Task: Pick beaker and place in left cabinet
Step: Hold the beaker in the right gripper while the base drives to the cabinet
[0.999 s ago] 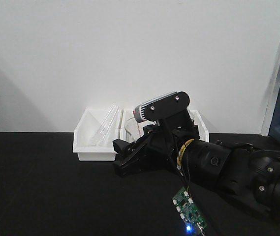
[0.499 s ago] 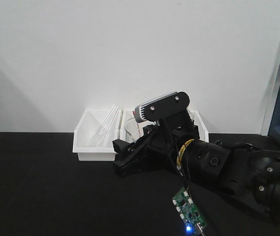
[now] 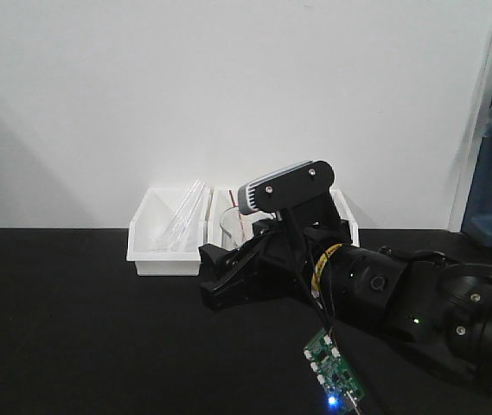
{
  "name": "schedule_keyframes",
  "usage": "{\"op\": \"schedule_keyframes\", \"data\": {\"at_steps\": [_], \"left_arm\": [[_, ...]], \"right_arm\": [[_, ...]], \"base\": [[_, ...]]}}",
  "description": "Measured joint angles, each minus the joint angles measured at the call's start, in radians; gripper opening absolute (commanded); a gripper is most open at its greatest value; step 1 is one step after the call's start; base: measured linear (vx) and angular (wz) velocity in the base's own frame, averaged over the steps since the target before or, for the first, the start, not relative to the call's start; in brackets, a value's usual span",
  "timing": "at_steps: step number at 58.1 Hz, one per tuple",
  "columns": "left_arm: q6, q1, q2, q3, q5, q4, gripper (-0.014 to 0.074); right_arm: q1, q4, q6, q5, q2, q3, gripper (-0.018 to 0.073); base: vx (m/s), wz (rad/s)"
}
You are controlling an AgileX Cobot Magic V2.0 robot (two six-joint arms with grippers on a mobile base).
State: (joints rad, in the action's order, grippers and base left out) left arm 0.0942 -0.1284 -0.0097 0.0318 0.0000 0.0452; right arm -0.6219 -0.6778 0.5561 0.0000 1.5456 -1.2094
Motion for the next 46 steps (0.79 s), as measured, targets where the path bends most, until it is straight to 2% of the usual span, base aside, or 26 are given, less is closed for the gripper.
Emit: {"op": "schedule_keyframes", "data": {"at_steps": [19, 46], "left_arm": [[0.000, 0.000, 0.000, 0.000, 0.000, 0.000, 0.0001], [0.000, 0.000, 0.000, 0.000, 0.000, 0.000, 0.0001]], "right_arm": [[0.000, 0.001, 0.000, 0.000, -0.001, 0.000, -0.0003], [0.000, 0.001, 0.000, 0.000, -0.001, 0.000, -0.0003]], "base": [[-0.15, 0.13], [-0.15, 0.57]]}}
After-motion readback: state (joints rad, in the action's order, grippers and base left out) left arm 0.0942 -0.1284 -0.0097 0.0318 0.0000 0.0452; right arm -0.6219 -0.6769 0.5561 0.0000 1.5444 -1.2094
